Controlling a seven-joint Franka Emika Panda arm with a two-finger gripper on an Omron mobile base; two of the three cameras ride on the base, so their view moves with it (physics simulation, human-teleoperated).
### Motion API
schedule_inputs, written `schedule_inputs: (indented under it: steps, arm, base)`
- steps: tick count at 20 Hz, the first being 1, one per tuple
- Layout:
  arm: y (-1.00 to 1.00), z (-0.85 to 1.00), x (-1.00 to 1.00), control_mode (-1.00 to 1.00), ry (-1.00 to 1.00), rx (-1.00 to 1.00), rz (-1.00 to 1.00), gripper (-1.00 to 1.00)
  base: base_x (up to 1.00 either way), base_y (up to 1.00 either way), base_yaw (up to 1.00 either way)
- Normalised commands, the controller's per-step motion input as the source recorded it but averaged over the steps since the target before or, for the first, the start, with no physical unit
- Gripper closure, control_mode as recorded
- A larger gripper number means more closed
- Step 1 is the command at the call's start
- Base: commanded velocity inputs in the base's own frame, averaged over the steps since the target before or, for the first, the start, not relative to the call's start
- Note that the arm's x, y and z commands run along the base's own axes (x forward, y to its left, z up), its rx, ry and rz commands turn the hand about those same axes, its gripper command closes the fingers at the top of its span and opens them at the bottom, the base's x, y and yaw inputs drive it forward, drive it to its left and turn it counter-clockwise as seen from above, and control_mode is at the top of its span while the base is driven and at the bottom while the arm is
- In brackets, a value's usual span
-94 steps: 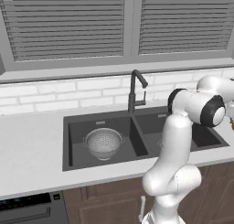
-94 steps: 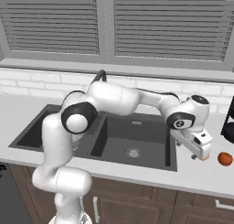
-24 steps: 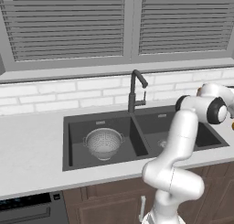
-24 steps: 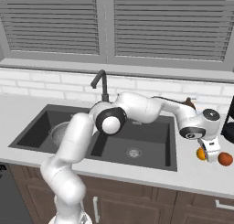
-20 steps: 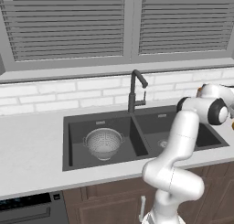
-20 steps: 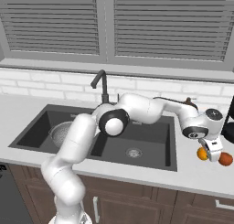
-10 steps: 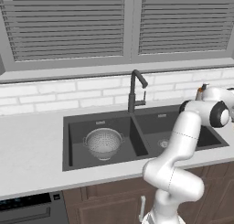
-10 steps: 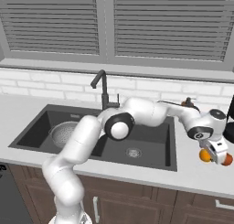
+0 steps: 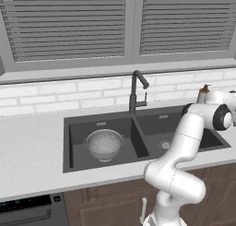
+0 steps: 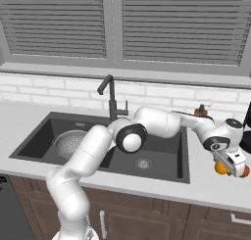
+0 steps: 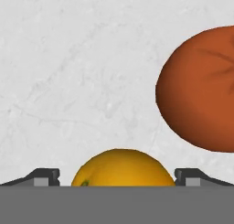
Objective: Put the colander in the sink, put the orange, orange in the colander, and turn on the sink faucet and pour water over the colander.
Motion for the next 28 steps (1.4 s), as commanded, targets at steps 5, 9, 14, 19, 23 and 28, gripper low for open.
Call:
schedule_inputs:
  steps: [5, 9, 14, 19, 23, 28]
  arm:
    - [0.13, -0.37, -0.01, -1.0, 0.08, 0.0, 0.06, 1.0]
    - [0.17, -0.3, 0.0, -1.0, 0.09, 0.0, 0.03, 1.0]
    - [0.18, -0.23, -0.1, -1.0, 0.04, 0.0, 0.02, 1.0]
    - [0.26, -0.15, -0.35, -1.0, 0.01, 0.0, 0.0, 1.0]
    - [0.39, 0.05, -0.5, -1.0, 0.0, 0.0, 0.02, 1.0]
    - [0.55, 0.28, -0.42, -1.0, -0.02, -0.01, 0.07, 1.0]
  base:
    - [0.0, 0.0, 0.0]
    - [0.0, 0.0, 0.0]
    - [0.0, 0.0, 0.0]
    - [0.0, 0.0, 0.0]
    - [0.0, 0.0, 0.0]
    - [0.0, 0.0, 0.0]
